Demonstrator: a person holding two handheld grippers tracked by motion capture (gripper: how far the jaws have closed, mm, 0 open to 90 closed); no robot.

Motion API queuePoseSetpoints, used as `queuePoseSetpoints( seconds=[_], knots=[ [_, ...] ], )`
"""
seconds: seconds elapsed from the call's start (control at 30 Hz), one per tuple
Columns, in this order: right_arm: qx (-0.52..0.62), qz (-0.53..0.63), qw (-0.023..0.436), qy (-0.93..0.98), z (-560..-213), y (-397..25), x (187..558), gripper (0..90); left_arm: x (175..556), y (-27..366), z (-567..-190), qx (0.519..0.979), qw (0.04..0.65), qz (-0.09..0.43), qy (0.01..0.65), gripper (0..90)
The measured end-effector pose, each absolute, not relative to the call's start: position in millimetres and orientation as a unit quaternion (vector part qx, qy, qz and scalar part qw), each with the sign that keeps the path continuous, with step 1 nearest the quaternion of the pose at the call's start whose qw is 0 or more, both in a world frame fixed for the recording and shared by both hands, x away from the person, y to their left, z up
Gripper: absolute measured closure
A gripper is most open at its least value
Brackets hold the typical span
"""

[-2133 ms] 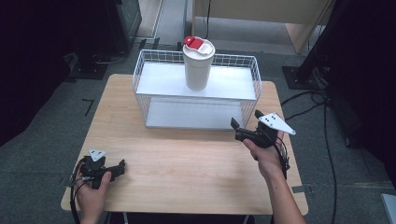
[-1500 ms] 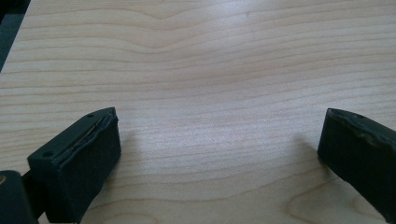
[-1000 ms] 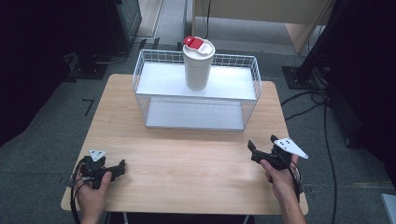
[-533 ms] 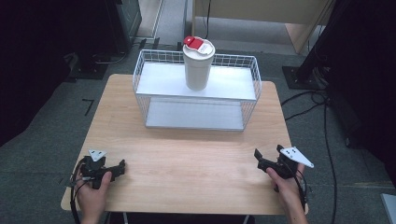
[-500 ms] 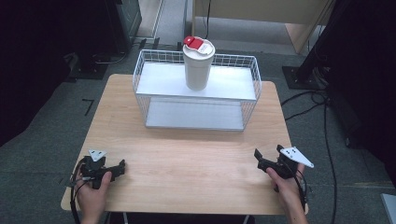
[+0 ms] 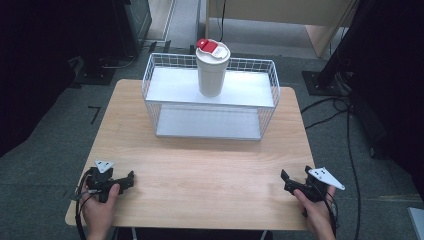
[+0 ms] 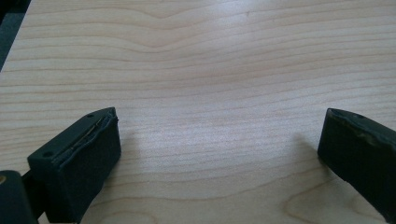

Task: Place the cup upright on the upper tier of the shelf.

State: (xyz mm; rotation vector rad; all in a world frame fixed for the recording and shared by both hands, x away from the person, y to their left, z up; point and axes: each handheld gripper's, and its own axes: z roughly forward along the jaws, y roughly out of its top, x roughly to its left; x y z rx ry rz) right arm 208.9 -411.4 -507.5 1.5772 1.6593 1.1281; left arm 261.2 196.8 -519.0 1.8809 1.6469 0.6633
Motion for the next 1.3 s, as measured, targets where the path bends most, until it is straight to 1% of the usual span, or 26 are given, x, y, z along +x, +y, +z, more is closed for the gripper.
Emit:
queuePoseSetpoints(
  seconds=[0.3,0.57,1.0,1.1,1.23,1.3],
  knots=[
    [0.613,0.401,0.292,0.615,-516.8,-429.1,196.0,3.9,261.1,196.5,-519.0,0.699,0.274,0.247,0.613,0.0],
    [0.625,0.358,0.295,0.627,-521.4,-434.2,189.3,4.3,261.0,196.5,-519.0,0.699,0.274,0.247,0.613,0.0],
    [0.616,0.288,0.279,0.678,-525.6,-426.3,185.1,4.3,261.0,196.5,-519.1,0.698,0.274,0.247,0.613,0.0],
    [0.616,0.286,0.279,0.679,-525.6,-425.5,184.4,4.3,261.0,196.5,-519.0,0.698,0.274,0.247,0.613,0.0],
    [0.619,0.296,0.255,0.681,-526.1,-428.5,183.3,4.2,261.0,196.4,-519.1,0.698,0.274,0.247,0.613,0.0],
    [0.618,0.298,0.252,0.682,-526.3,-429.3,183.1,4.2,261.0,196.4,-519.1,0.698,0.274,0.247,0.613,0.0]
  ],
)
